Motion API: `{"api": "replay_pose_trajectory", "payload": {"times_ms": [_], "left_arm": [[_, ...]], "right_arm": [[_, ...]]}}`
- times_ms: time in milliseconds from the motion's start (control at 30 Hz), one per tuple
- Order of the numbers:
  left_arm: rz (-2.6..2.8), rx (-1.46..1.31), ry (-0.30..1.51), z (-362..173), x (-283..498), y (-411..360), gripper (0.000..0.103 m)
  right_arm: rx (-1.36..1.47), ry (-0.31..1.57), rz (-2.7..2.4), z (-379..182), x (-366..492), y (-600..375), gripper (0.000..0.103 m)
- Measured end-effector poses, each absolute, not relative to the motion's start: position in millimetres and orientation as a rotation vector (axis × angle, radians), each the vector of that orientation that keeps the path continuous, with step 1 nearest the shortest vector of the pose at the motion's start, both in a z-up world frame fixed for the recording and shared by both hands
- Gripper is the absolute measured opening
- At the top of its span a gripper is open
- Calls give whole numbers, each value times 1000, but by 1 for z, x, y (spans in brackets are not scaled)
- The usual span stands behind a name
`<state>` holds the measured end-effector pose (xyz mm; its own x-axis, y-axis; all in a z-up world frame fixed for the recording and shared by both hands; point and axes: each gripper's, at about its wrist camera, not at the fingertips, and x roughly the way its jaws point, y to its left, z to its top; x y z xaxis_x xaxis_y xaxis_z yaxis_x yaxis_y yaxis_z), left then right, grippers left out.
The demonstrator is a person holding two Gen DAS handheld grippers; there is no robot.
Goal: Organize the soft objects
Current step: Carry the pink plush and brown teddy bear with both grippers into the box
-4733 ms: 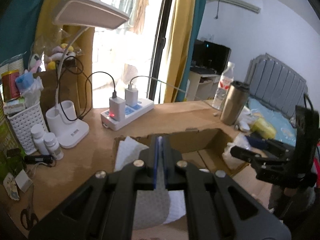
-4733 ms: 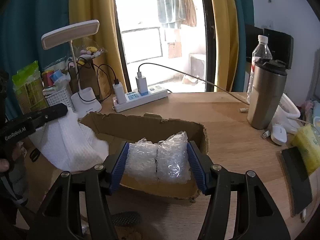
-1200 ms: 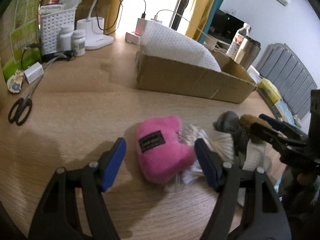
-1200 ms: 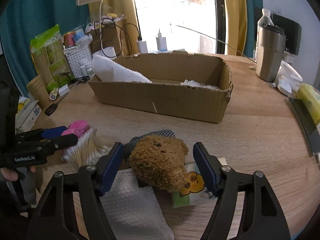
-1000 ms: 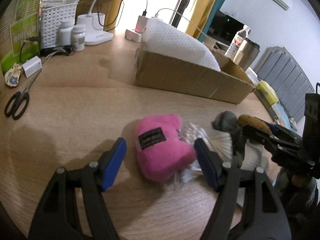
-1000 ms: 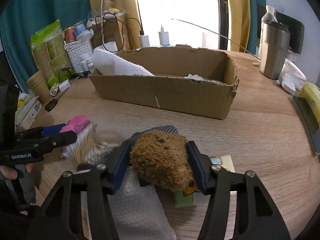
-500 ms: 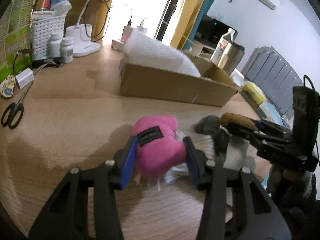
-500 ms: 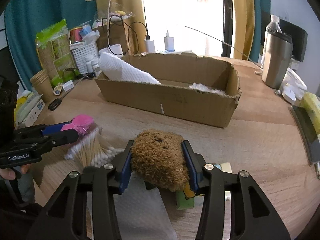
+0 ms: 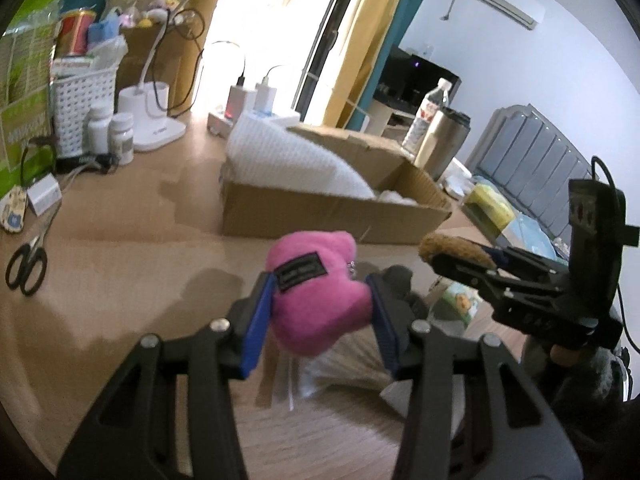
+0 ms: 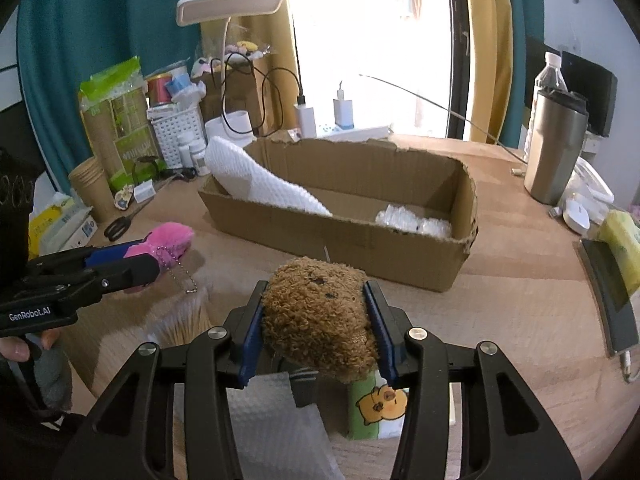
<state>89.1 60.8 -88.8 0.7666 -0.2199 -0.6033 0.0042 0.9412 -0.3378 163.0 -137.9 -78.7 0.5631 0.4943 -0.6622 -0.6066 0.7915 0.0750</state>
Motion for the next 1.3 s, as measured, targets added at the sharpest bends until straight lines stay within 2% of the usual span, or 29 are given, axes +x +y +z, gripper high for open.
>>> {"api": "replay_pose_trajectory", "payload": {"times_ms": [700, 1300], "left_arm": [[-89, -272, 653, -59, 120, 59, 48], [-49, -215, 654, -56, 152, 63, 48]], "right_arm": [[-127, 679, 684, -60, 191, -142, 49], [-123, 665, 701, -59, 207, -138, 49]]}}
